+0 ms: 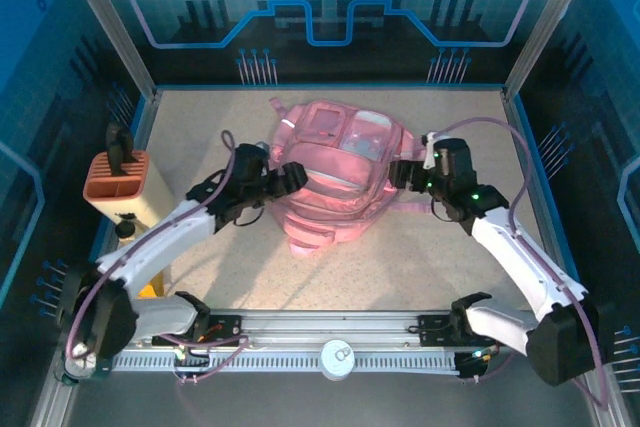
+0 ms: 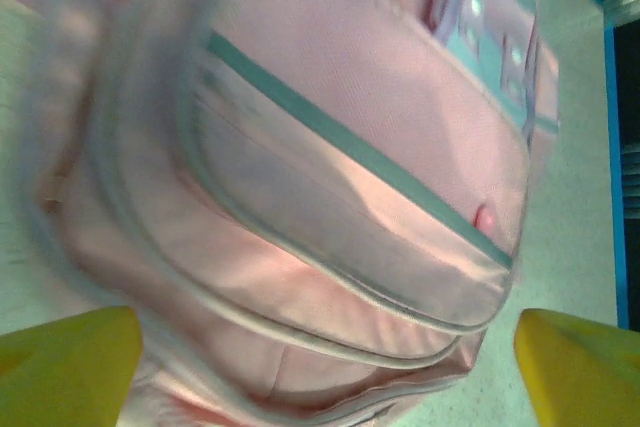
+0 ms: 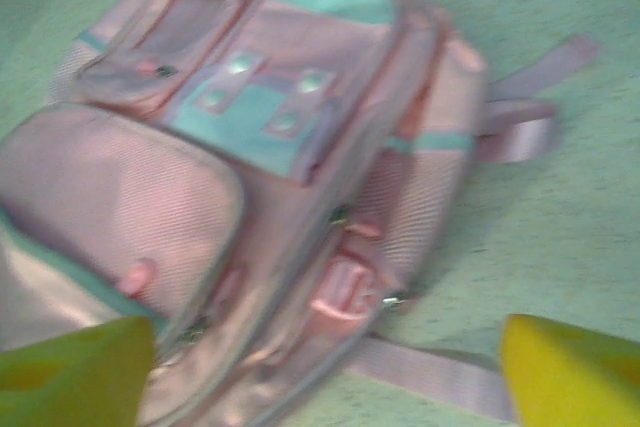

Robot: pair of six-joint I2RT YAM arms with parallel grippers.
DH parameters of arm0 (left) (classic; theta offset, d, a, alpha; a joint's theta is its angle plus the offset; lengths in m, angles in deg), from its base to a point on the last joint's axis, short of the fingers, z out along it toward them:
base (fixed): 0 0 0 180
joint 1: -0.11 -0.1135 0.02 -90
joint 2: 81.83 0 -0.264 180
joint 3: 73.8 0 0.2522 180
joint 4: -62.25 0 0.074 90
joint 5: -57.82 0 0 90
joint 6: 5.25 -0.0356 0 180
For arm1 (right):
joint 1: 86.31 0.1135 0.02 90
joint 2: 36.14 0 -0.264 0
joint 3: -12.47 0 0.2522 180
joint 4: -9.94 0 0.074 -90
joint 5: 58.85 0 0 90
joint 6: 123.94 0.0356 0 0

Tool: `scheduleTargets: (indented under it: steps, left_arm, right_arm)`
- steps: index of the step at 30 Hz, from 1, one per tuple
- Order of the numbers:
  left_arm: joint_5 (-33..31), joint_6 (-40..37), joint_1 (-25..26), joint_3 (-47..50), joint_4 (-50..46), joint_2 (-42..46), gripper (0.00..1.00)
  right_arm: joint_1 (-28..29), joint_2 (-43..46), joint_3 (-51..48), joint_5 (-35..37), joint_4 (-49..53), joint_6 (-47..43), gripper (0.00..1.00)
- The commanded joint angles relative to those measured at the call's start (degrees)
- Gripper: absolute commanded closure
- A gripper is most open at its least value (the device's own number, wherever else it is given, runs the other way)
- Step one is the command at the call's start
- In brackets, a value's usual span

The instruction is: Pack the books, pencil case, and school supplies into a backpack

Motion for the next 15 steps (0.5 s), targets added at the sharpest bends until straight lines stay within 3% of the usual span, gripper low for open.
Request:
scheduleTargets:
  steps: [1,3,6,9,15]
  left_arm:
    - [-21.6,-10.1,-3.7,0.3,-10.4,5.6,0.01]
    - [-29.6,-17.0,-7.8,3.0,-7.7,7.1,0.01]
    - [-33.9,-27.0,-13.5,10.9,6.6,7.2,0.01]
    - [-28.7,-33.9,-17.8,21.2,27.1,5.4,0.01]
    - [-16.6,-42.0,-21.8,32.4,60.7,-5.2,0.01]
  right_arm:
    - [-6.5,1.6,-1.4,5.5,2.1,0.5,0.00]
    - [-11.3,1.1,-4.7,10.4,-3.3,-0.1,0.00]
    - [-16.8,-2.1,-10.2,12.3,-14.3,-3.2,0.00]
    - [-18.7,-5.7,-16.3,12.7,-28.2,-6.9,0.00]
    - [-19.1,-15.8,-25.5,-0.1,-58.0,-13.0,0.00]
